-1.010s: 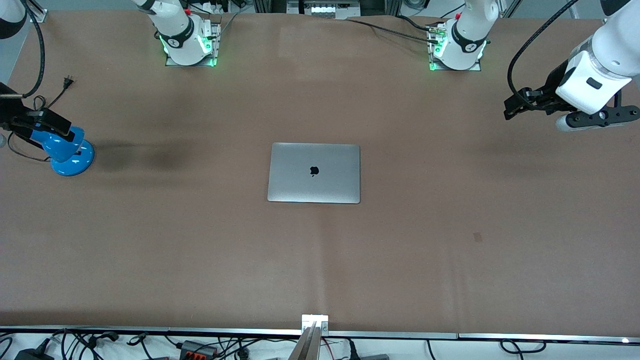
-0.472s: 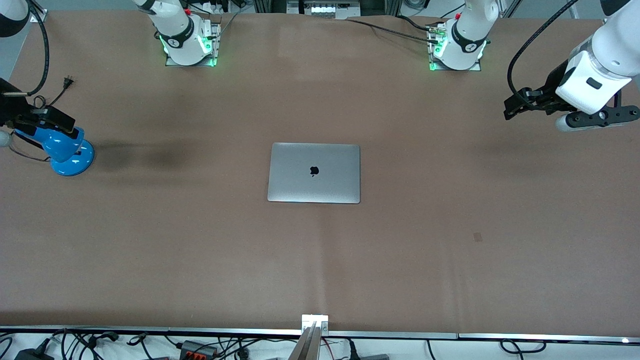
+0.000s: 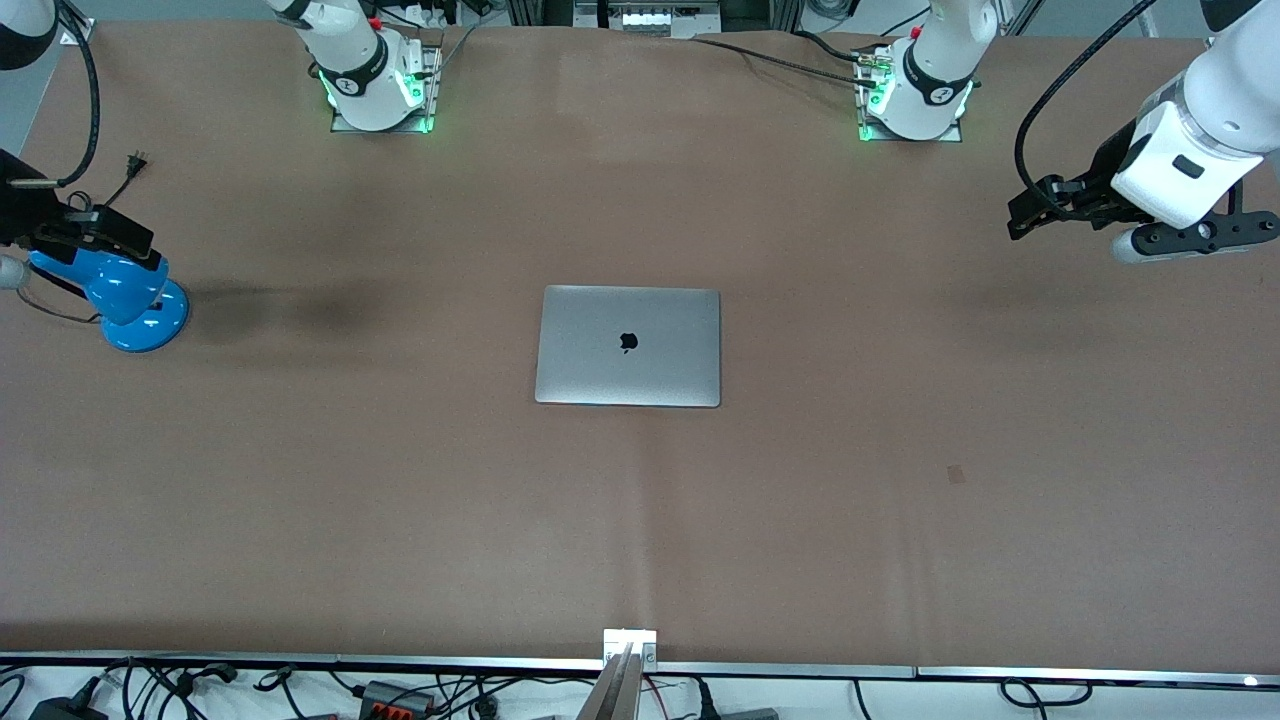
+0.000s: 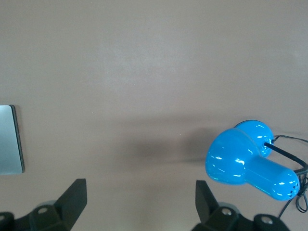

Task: Close laptop with both arms from behind

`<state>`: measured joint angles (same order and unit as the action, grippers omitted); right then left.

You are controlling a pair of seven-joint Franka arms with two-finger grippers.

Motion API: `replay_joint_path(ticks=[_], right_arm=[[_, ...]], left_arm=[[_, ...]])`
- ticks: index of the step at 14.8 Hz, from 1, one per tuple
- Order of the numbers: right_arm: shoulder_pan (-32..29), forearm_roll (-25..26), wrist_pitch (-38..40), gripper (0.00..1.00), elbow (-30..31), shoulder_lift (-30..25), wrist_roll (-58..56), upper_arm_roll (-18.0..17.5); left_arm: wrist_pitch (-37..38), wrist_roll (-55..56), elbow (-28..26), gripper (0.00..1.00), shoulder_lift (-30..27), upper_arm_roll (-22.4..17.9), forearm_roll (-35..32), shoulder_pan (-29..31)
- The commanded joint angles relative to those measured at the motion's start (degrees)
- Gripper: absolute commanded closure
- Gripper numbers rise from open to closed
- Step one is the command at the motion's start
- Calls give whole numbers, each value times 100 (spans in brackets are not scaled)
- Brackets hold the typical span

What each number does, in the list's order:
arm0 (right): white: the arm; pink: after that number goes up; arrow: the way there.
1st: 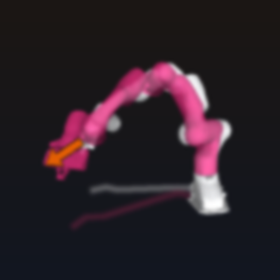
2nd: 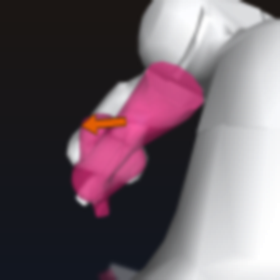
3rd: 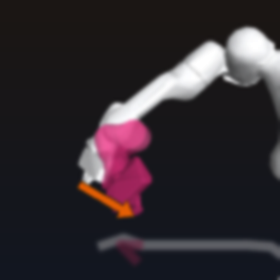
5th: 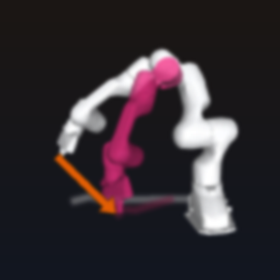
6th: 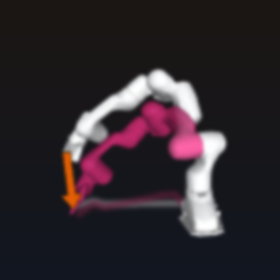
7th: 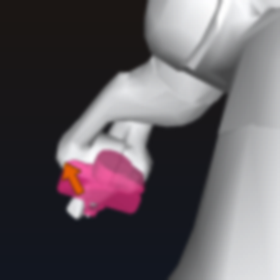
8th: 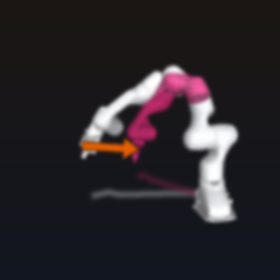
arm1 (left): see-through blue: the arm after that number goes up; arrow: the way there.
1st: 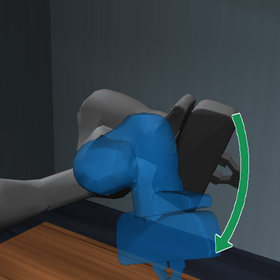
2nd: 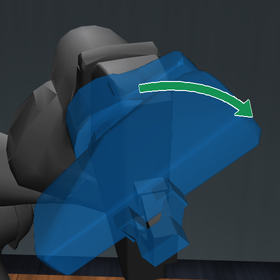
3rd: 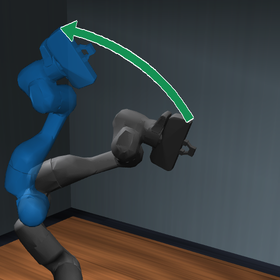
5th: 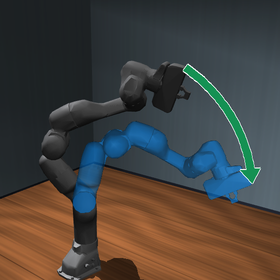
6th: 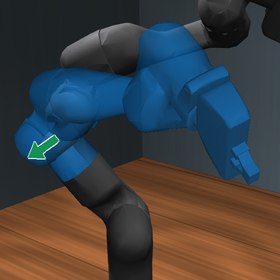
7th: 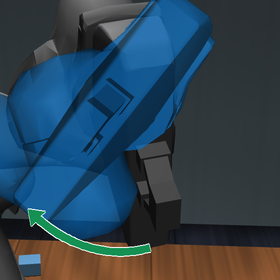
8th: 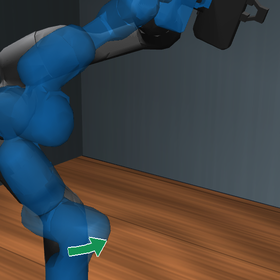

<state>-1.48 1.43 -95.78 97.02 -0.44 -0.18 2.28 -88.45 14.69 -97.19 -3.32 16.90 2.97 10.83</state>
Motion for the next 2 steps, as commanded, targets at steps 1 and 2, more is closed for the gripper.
replay_joint_path(ticks=[1, 2], right_arm=[[-89, -64, 68, 0, 54, -141, 26, -96], [-89, -64, 68, 0, 54, -150, 9, -88]], left_arm=[[91, 17, 139, 0, 51, 6, -7, -19], [91, 17, 139, 0, 51, 6, -7, -19]])
